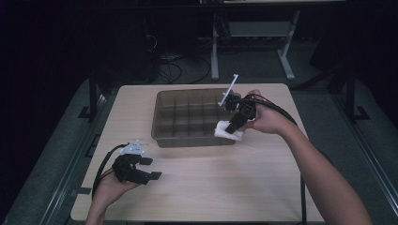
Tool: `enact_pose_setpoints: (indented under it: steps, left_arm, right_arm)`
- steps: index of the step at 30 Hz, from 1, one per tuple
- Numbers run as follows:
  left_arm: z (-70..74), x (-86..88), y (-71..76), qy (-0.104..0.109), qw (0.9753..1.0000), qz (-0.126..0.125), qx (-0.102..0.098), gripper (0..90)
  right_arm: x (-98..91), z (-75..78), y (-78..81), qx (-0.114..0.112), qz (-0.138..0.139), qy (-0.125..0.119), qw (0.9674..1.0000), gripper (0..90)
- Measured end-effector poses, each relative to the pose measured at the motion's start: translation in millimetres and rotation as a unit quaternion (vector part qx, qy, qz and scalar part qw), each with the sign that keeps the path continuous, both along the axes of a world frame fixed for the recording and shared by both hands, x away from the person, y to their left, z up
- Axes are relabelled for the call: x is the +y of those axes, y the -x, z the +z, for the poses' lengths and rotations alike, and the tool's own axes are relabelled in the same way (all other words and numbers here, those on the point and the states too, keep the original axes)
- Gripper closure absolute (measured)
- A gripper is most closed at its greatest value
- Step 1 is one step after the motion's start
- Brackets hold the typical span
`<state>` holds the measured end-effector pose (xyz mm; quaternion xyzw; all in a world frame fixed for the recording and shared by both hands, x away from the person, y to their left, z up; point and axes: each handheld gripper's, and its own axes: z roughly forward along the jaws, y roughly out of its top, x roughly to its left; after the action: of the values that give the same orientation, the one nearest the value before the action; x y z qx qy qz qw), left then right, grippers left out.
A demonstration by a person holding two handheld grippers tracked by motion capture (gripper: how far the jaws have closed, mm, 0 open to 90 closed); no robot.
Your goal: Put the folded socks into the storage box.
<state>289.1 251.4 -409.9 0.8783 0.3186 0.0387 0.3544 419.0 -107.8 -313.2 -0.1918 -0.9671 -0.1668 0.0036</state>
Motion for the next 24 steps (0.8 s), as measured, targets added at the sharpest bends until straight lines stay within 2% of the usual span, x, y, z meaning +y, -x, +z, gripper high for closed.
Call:
enact_pose_setpoints:
  steps: [7,14,24]
  left_arm:
    - [-1.3,1.3,-1.1,-0.001,1.0000,0.000,0.001,30.3]
    - [-2.8,3.4,-0.4,0.001,1.0000,0.005,0.005,30.2]
    - [-2.6,4.6,0.0,0.000,1.0000,0.005,0.004,30.0]
  right_arm:
    - [3.3,8.6,-11.6,-0.005,-0.002,0.004,1.0000,71.6]
    - [5.5,8.4,-24.7,-0.005,-0.007,0.006,0.9999,71.6]
    - [7.5,-10.1,-41.4,0.003,-0.016,0.021,0.9996,71.6]
